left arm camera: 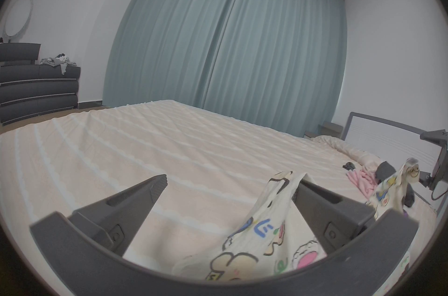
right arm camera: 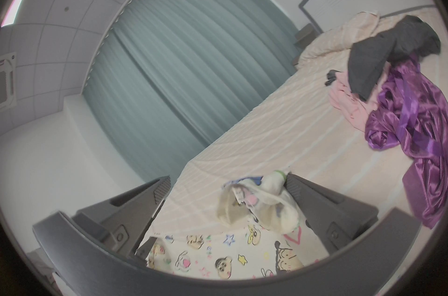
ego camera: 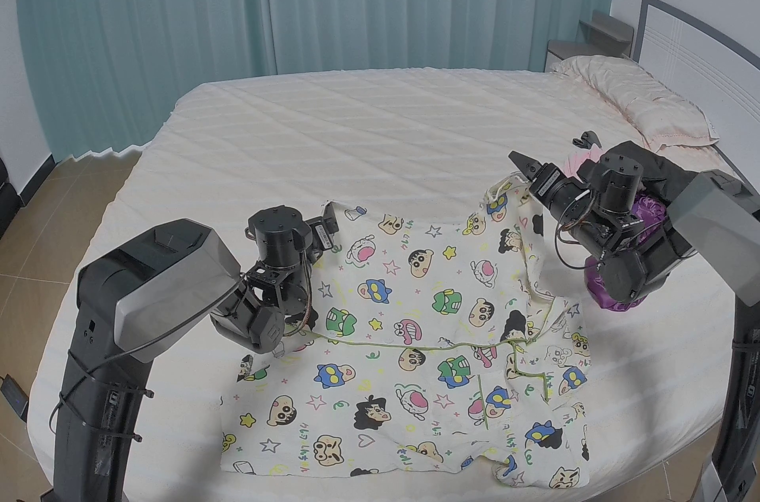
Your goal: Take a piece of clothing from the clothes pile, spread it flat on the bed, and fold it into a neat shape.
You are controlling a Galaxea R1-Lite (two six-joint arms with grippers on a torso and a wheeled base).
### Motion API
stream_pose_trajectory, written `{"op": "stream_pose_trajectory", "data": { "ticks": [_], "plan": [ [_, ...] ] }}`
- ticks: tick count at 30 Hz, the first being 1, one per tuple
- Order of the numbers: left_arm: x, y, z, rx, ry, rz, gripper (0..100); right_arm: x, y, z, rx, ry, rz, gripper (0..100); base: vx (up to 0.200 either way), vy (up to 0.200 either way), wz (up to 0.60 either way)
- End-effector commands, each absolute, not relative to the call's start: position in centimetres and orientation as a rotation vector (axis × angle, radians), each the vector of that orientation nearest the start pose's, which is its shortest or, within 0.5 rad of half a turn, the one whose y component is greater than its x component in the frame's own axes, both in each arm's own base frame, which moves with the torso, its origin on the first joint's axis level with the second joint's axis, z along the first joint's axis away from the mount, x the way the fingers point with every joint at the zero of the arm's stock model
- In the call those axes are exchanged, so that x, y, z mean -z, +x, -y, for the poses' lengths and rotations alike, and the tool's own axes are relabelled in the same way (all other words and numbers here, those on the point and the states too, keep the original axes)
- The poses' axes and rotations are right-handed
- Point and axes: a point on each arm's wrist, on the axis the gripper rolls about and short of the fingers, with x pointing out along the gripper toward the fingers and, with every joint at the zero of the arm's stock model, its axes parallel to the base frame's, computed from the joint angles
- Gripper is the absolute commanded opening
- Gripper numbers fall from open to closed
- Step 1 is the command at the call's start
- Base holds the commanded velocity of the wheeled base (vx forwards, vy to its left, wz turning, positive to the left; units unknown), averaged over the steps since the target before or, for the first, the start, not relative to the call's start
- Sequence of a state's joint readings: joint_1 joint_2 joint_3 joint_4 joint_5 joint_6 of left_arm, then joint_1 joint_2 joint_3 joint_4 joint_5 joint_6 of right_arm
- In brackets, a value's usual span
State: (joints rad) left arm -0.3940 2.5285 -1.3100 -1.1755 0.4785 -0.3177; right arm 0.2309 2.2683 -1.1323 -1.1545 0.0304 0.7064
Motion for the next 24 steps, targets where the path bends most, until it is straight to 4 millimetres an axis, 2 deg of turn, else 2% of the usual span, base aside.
{"op": "stream_pose_trajectory", "data": {
  "ticks": [1, 6, 9, 13, 14, 17, 19, 24],
  "plan": [
    [-0.6, 46.1, 15.2, -0.153, -0.288, -0.050, 100, -7.5, 45.3, -9.6, -0.140, 0.776, -0.061, 100, 0.000, 0.000, 0.00],
    [-1.0, 47.0, 12.9, -0.202, -0.286, -0.033, 100, -7.3, 46.2, -7.4, -0.069, 0.807, -0.055, 100, 0.000, 0.000, 0.00],
    [-1.5, 47.6, 12.1, -0.222, -0.282, -0.036, 100, -7.3, 46.0, -7.0, -0.055, 0.831, -0.064, 100, 0.000, 0.000, 0.00],
    [-2.9, 48.3, 11.3, -0.243, -0.279, -0.048, 100, -7.0, 44.4, -6.7, -0.037, 0.820, -0.138, 100, 0.000, 0.000, 0.00],
    [-4.3, 48.5, 11.0, -0.246, -0.290, -0.027, 100, -7.3, 43.5, -6.6, -0.045, 0.819, -0.156, 100, 0.000, 0.000, 0.00],
    [-6.3, 48.2, 10.7, -0.245, -0.308, 0.006, 100, -8.0, 41.9, -6.0, -0.052, 0.819, -0.181, 100, 0.000, 0.000, 0.00],
    [-6.7, 47.5, 10.3, -0.252, -0.311, -0.004, 100, -8.3, 40.5, -5.4, -0.056, 0.817, -0.209, 100, 0.000, 0.000, 0.00],
    [-7.6, 44.2, 9.3, -0.241, -0.367, -0.068, 100, -8.2, 36.5, -2.8, -0.062, 0.799, -0.295, 100, 0.000, 0.000, 0.00]
  ]
}}
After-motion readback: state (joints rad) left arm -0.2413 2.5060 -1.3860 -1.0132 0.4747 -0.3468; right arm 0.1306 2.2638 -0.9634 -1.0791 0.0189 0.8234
